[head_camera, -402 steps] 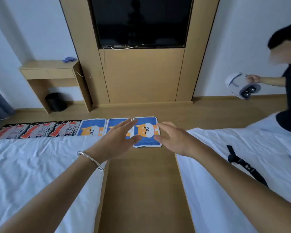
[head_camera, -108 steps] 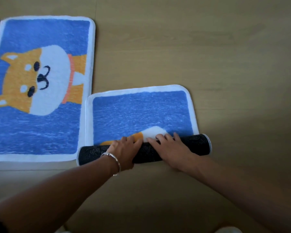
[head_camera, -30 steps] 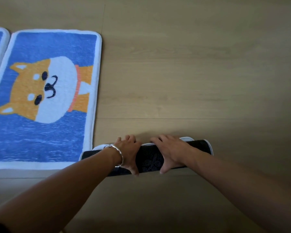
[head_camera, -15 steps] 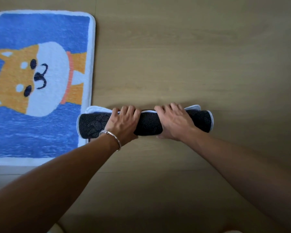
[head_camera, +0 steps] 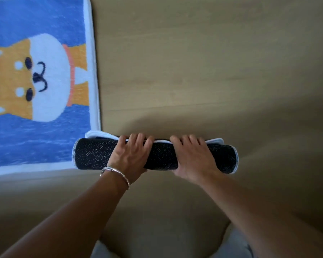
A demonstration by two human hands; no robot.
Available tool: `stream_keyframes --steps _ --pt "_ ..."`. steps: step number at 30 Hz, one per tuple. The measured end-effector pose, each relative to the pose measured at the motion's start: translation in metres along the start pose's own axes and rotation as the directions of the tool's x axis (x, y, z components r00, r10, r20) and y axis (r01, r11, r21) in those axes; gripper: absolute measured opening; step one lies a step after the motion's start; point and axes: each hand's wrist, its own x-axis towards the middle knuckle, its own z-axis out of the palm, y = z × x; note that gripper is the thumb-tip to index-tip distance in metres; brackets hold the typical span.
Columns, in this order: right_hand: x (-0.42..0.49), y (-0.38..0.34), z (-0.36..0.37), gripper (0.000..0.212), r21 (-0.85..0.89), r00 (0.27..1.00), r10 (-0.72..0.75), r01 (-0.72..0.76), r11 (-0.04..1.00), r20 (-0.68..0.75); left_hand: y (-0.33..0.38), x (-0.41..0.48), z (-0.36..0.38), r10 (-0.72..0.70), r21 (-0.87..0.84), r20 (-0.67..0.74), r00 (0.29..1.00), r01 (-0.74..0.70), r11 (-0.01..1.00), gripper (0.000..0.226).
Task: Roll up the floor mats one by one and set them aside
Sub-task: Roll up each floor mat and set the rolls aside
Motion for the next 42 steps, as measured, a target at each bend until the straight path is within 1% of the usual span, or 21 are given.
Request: stream_keyframes --steps 3,6,8,11,13,15,18,21,24,27,29,31,32,35,37,39,40,41,42 --pt "-0.048 -0.016 -0.044 0.07 0.03 0.999 -0.042 0.041 0.999 0.033 0.003 -0.04 -0.045 0.091 -0.047 0.072 0.993 -0.088 0.995 0.087" --pt "-0.07 -0.015 -0.118 0.075 0.011 0.998 -0.06 0.061 0.998 -0.019 -0.011 -0.046 -0.121 0.107 -0.004 0.08 0.991 -0.107 0.994 0.095" --pt "-0.075 -0.007 -0.187 0.074 -0.003 0.993 -0.056 0.056 0.998 -0.108 -0.024 -0.035 -0.193 0.101 0.024 0.027 0.995 -0.101 0.995 0.098" --pt "-0.093 0.006 -0.309 0.075 -0.041 0.973 -0.023 0.014 0.999 -0.231 -0.041 -0.018 -0.323 0.098 0.075 -0.09 0.991 -0.092 0.993 0.094" --pt "-0.115 0.015 -0.395 0.078 -0.074 0.953 -0.014 -0.009 0.997 -0.303 -0.05 -0.012 -0.416 0.125 0.095 -0.152 0.98 -0.112 0.989 0.093" --pt "-0.145 0.023 -0.484 0.081 -0.11 0.933 -0.031 -0.01 0.994 -0.359 -0.058 -0.012 -0.509 0.182 0.131 -0.204 0.962 -0.157 0.979 0.094" --pt "-0.199 0.032 -0.616 0.084 -0.173 0.884 -0.067 -0.016 0.985 -0.463 -0.066 -0.021 -0.656 0.274 0.249 -0.31 0.91 -0.2 0.948 0.095" --pt "-0.264 0.036 -0.737 0.088 -0.208 0.81 -0.085 -0.046 0.977 -0.58 -0.054 -0.043 -0.804 0.294 0.315 -0.388 0.873 -0.174 0.933 0.096" --pt "-0.34 0.042 -0.837 0.087 -0.226 0.738 -0.075 -0.107 0.968 -0.67 -0.017 -0.076 -0.93 0.31 0.386 -0.441 0.842 -0.134 0.913 0.101" --pt "-0.411 0.059 -0.91 0.082 -0.285 0.655 -0.088 -0.2 0.937 -0.75 0.037 -0.104 -1.022 0.256 0.34 -0.5 0.828 -0.084 0.937 0.107" --pt "-0.452 0.067 -0.943 0.083 -0.337 0.604 -0.128 -0.246 0.909 -0.787 0.079 -0.117 -1.064 0.271 0.329 -0.56 0.783 -0.091 0.94 0.102" --pt "-0.487 0.073 -0.964 0.084 -0.371 0.583 -0.148 -0.284 0.884 -0.799 0.119 -0.127 -1.092 0.271 0.315 -0.611 0.744 -0.086 0.945 0.088" --pt "-0.501 0.076 -0.97 0.084 -0.379 0.579 -0.151 -0.296 0.877 -0.801 0.135 -0.131 -1.101 0.256 0.305 -0.625 0.737 -0.071 0.95 0.081" --pt "-0.533 0.086 -0.973 0.079 -0.38 0.569 -0.168 -0.276 0.883 -0.805 0.168 -0.139 -1.116 0.212 0.294 -0.637 0.741 -0.021 0.955 0.069" --pt "-0.547 0.092 -0.972 0.074 -0.357 0.558 -0.184 -0.217 0.909 -0.809 0.179 -0.14 -1.121 0.191 0.298 -0.641 0.743 0.011 0.955 0.068" --pt "-0.56 0.096 -0.97 0.066 -0.351 0.536 -0.2 -0.196 0.916 -0.82 0.183 -0.141 -1.125 0.13 0.25 -0.64 0.757 0.046 0.967 0.068" --pt "-0.566 0.098 -0.968 0.058 -0.353 0.492 -0.22 -0.195 0.915 -0.842 0.184 -0.141 -1.128 0.08 0.193 -0.643 0.762 0.06 0.979 0.068" --pt "-0.572 0.099 -0.966 0.046 -0.342 0.432 -0.238 -0.179 0.923 -0.87 0.185 -0.14 -1.131 0.015 0.113 -0.647 0.763 0.077 0.991 0.068" --pt "-0.579 0.1 -0.963 0.034 -0.318 0.391 -0.236 -0.16 0.935 -0.89 0.186 -0.14 -1.134 -0.059 0.019 -0.65 0.758 0.094 0.995 0.068"
